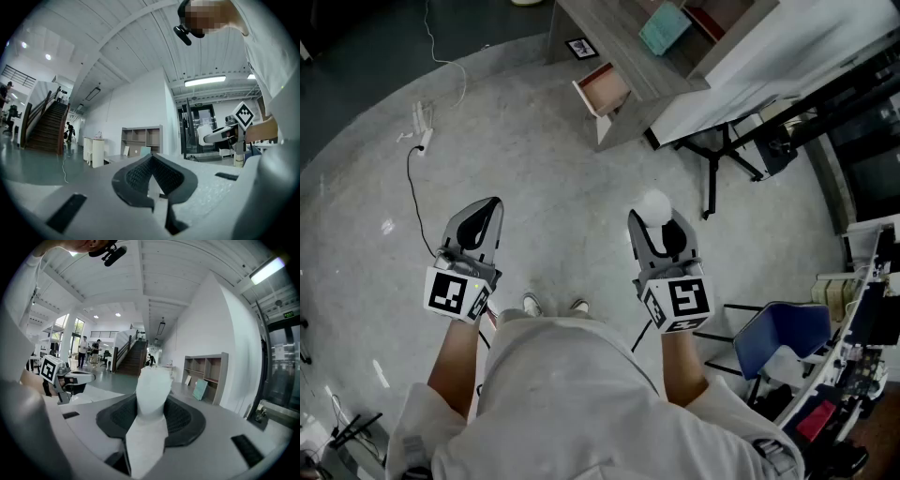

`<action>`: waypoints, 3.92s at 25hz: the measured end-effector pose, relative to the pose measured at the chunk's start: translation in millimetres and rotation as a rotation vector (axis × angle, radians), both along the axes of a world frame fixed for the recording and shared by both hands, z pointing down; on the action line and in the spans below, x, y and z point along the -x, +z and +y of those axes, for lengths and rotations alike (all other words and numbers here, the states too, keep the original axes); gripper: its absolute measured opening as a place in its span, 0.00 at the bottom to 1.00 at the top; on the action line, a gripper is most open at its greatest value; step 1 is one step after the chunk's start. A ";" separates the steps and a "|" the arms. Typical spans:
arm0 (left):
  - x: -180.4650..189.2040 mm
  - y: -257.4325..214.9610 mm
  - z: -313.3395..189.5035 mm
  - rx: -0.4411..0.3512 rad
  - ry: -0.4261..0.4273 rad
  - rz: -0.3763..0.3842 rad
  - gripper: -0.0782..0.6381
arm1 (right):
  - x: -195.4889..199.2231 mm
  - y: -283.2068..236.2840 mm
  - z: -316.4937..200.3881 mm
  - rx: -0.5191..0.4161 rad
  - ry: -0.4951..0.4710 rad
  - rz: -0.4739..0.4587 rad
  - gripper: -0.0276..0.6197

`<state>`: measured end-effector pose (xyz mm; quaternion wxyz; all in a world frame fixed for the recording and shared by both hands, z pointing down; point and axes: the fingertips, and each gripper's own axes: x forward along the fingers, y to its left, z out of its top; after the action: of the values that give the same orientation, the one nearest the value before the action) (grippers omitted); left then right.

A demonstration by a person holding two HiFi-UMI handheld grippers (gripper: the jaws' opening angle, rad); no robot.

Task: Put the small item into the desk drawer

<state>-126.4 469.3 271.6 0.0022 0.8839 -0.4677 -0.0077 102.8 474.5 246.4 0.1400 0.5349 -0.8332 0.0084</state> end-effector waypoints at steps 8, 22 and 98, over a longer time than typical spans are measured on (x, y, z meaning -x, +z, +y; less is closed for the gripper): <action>-39.5 -2.6 12.3 0.003 -0.005 -0.017 0.12 | -30.4 -3.8 5.3 -0.015 -0.043 0.008 0.30; -13.3 33.2 -13.4 0.092 0.001 0.000 0.12 | -6.6 25.5 -31.1 0.043 -0.063 -0.068 0.31; -107.7 190.1 -573.5 0.321 0.207 0.075 0.12 | -51.4 242.0 -604.6 0.464 0.007 0.057 0.30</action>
<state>-18.7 -104.2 461.7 0.1612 0.9147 -0.3691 0.0342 154.3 -130.0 488.4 0.2826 0.4913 -0.8027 0.1853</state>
